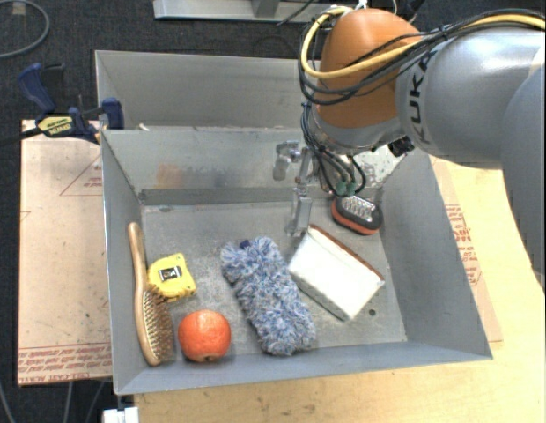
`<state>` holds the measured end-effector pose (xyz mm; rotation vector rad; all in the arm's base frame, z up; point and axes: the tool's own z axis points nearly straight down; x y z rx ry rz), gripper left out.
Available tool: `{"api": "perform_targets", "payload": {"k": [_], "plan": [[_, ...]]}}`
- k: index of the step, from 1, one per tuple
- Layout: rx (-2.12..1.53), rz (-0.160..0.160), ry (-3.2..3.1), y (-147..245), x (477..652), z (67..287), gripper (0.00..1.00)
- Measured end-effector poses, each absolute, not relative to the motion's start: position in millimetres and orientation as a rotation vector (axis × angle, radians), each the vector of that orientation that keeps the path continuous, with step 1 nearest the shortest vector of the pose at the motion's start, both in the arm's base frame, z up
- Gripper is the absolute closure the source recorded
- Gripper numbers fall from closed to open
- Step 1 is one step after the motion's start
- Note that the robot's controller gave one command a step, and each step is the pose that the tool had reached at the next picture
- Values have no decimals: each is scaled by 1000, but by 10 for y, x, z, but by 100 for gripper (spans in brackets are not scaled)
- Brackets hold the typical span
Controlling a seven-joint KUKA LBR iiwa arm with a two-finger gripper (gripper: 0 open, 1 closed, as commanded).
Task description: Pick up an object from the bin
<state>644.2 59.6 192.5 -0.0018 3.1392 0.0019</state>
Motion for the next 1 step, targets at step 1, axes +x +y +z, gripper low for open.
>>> {"api": "perform_targets", "payload": {"k": [1], "plan": [[-136, 2, 3134, 685, 6322, 1508, 0]]}}
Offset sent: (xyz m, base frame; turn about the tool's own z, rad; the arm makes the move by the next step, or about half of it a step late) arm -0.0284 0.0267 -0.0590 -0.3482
